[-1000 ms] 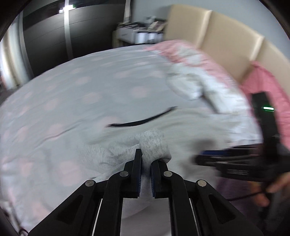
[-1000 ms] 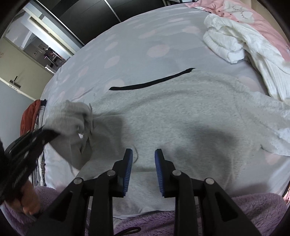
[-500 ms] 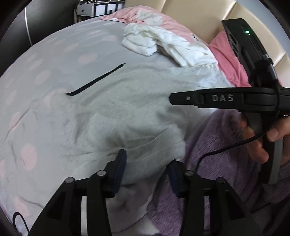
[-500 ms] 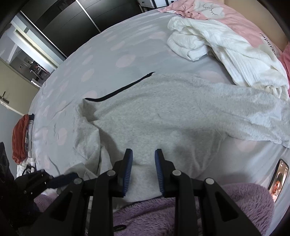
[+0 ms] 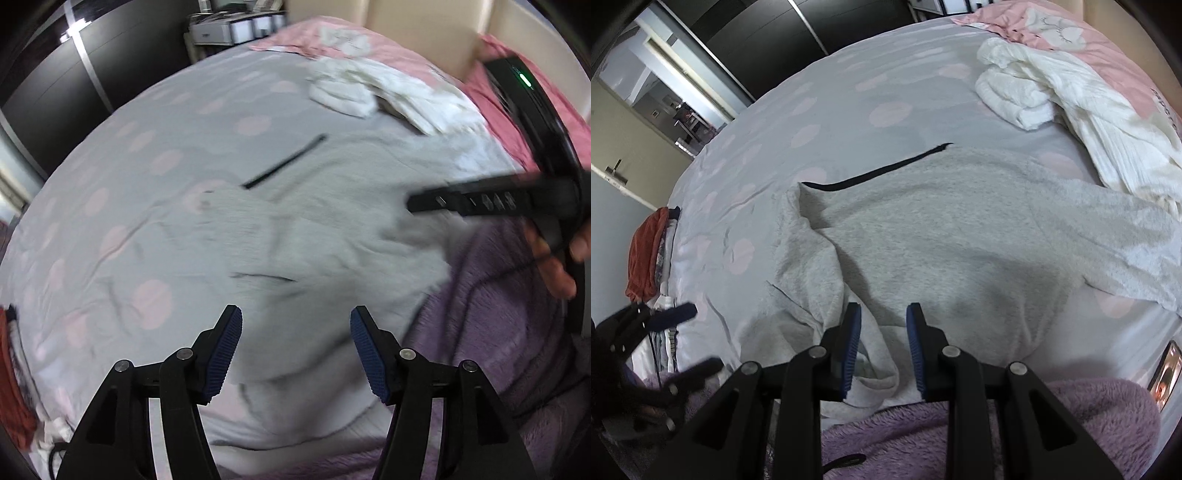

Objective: Fold clothes

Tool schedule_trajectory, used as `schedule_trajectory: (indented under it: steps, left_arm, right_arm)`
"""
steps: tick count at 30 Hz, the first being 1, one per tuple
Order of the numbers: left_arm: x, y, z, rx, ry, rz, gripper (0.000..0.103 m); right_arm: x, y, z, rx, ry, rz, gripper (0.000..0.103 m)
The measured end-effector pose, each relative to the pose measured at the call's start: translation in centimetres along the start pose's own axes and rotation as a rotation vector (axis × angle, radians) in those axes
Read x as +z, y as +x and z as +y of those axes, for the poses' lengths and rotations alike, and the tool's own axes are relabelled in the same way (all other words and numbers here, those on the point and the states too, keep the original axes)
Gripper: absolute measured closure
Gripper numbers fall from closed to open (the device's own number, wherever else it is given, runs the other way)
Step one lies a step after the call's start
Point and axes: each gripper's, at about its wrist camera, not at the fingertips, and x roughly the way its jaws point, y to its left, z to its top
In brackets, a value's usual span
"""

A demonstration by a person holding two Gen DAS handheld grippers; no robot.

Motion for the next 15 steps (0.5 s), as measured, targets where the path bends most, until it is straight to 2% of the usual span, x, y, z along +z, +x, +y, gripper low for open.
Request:
schedule_trajectory:
  steps: [3, 4, 5, 9, 15]
  left_arm:
    - [1.0, 0.7, 2.4, 0.041, -0.076, -0.018, 0.040]
    - [1.3, 1.2, 3.0, 0.046, -0.098, -0.022, 0.040]
    - [1.7, 1.8, 3.7, 0.050, -0.126, -0.026, 0.040]
    - [2.8, 4.2, 6.1, 0.078, -0.210, -0.038, 0.040]
    - [2.7, 7.9, 8.9, 0.138, -0.287, -0.025, 0.040]
  right_arm:
    - [0.8, 0.8, 1.9, 0.021, -0.075, -0.004, 0.072]
    - [1.1, 1.2, 2.6, 0.027, -0.100, -0.004, 0.061]
    - [1.5, 1.6, 3.2, 0.032, -0.121, 0.000, 0.056]
    - [3.1, 3.7, 5.8, 0.053, -0.195, 0.019, 0.055]
    - [5.7, 7.8, 8.2, 0.063, -0.249, 0.038, 0.056]
